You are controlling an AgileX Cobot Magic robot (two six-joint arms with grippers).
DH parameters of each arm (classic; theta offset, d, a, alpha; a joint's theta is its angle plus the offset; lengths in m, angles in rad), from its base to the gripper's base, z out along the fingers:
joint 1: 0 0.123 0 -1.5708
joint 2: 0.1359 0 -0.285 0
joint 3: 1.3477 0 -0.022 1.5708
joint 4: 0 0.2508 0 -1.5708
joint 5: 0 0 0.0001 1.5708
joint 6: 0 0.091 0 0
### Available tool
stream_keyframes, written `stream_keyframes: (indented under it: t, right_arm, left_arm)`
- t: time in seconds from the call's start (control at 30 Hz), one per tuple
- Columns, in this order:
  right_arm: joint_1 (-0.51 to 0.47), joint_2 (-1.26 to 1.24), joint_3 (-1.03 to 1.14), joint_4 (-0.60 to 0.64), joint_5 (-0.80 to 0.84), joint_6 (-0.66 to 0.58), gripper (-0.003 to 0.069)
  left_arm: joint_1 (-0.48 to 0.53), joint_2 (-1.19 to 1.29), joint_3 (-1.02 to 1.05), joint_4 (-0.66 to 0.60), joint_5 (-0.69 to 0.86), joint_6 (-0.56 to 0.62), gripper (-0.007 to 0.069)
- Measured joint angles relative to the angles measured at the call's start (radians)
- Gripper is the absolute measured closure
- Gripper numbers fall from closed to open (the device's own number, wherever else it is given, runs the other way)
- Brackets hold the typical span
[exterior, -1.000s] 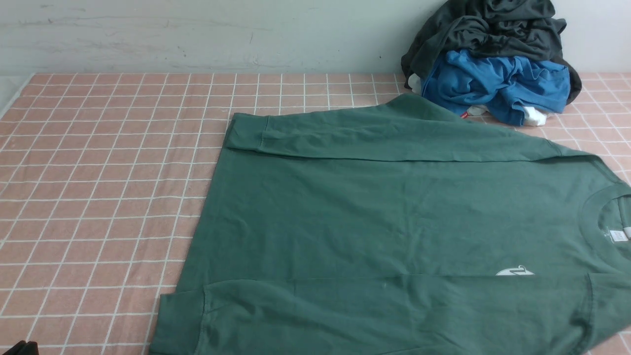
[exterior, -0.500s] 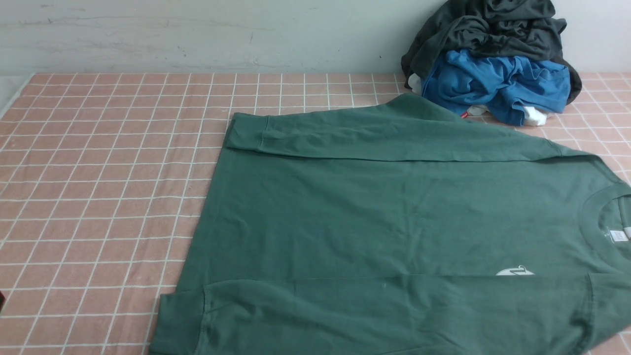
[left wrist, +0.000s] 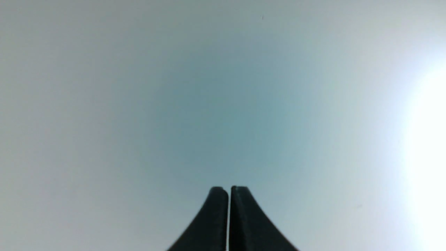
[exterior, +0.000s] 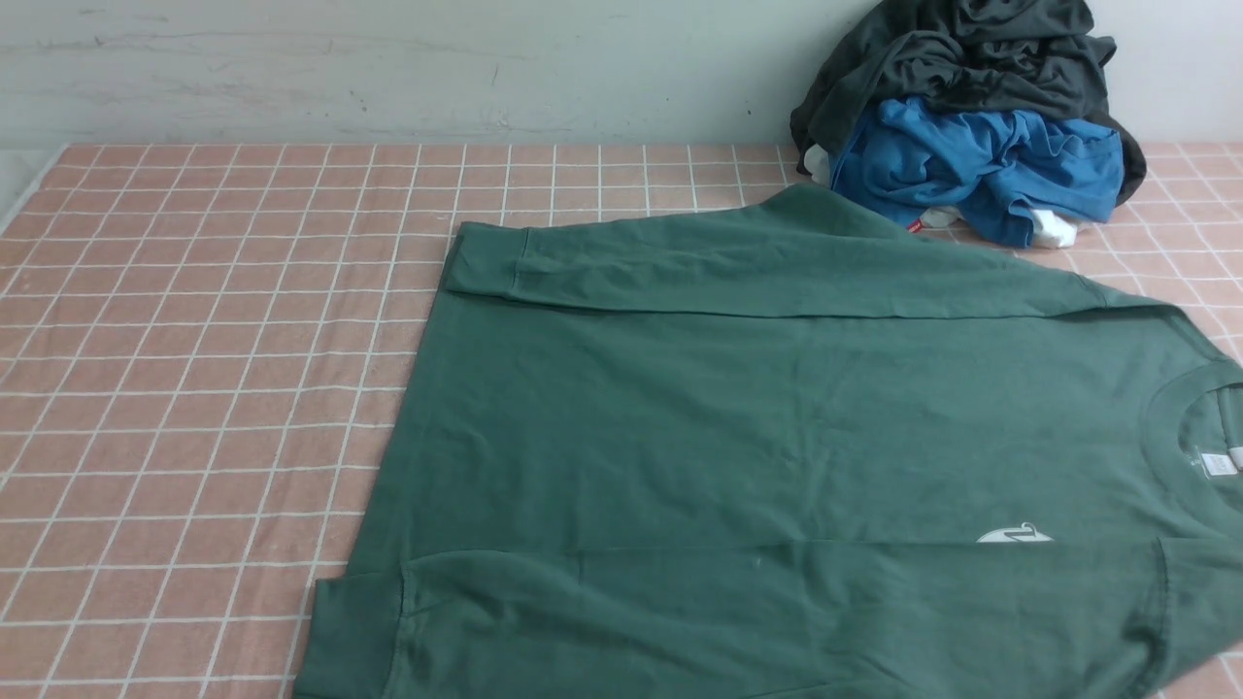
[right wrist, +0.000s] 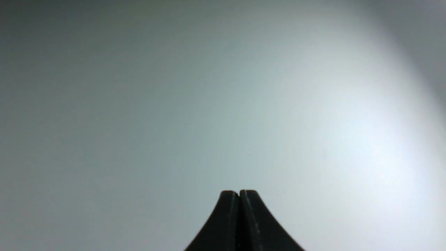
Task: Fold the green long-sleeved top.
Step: Use the left arm to clamp the cuff closest to it
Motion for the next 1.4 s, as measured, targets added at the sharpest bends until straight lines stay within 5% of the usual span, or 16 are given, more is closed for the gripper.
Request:
stream_keyframes:
  t: [0.33, 0.5, 0.73, 1.0, 1.2, 1.4]
  right_arm:
    - [0.015, 0.443, -0.375, -0.072, 0.959, -0.018, 0.0671]
    - [0.104, 0.757, -0.414, 0.136, 1.360, -0.227, 0.0670]
    - [0.239, 0.974, -0.427, 0.352, 1.203, -0.523, 0.0669]
    - [0.316, 1.066, -0.428, 0.382, 1.142, -0.574, 0.0669]
    - [0.321, 1.066, -0.428, 0.385, 1.132, -0.578, 0.0669]
    - [0.321, 1.066, -0.428, 0.385, 1.127, -0.578, 0.0669]
  left_arm:
    - [-0.017, 0.590, -0.360, -0.014, 0.638, -0.021, 0.0627]
    - [-0.110, 0.937, -0.449, -0.087, 1.039, 0.146, 0.0616]
    - [-0.139, 1.271, -0.454, -0.185, 1.074, 0.202, 0.0436]
    - [-0.139, 1.437, -0.463, -0.195, 0.906, 0.150, 0.0193]
    - [-0.139, 1.470, -0.463, -0.191, 0.889, 0.114, 0.0205]
    - [-0.139, 1.496, -0.463, -0.191, 0.883, 0.113, 0.0351]
